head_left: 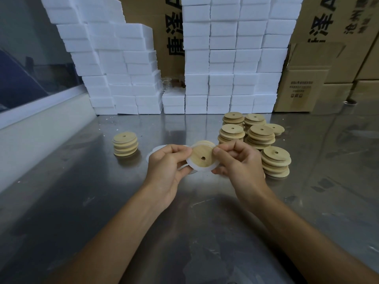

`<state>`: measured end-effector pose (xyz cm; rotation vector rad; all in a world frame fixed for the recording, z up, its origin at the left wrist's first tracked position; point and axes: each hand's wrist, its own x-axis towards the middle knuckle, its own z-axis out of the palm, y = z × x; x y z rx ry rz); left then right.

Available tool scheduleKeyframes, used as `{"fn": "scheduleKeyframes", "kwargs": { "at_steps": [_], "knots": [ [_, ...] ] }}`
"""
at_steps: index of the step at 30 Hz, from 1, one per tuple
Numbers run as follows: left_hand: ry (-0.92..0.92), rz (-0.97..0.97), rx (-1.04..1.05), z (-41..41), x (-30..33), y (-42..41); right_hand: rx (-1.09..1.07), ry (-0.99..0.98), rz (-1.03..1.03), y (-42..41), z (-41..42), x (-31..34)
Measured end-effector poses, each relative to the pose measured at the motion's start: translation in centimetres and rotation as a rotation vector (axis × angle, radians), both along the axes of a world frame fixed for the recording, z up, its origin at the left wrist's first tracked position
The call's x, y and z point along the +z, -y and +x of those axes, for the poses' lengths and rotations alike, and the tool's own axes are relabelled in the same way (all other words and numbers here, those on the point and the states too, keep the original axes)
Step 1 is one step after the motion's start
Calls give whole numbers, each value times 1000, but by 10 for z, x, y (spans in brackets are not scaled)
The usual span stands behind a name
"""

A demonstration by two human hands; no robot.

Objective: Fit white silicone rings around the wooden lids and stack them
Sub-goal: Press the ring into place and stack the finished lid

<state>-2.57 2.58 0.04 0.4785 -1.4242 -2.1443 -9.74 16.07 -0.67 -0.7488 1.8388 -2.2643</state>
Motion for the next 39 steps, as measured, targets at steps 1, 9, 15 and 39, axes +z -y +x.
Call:
{"fn": "scheduleKeyframes", "kwargs": {
  "at_steps": [1,9,15,39],
  "knots": [
    [1,7,-15,0,0,1,-4,3,-3,-1,-1,0],
    [22,-657,104,3,-8,6,-63,-297,197,-1,1,1],
    [-3,-636,123,2,-10,5,-75,-318,173,-2,0,1],
    [-65,90,59,0,0,-8,89,6,-65,-2,-7,5]
  ]
}}
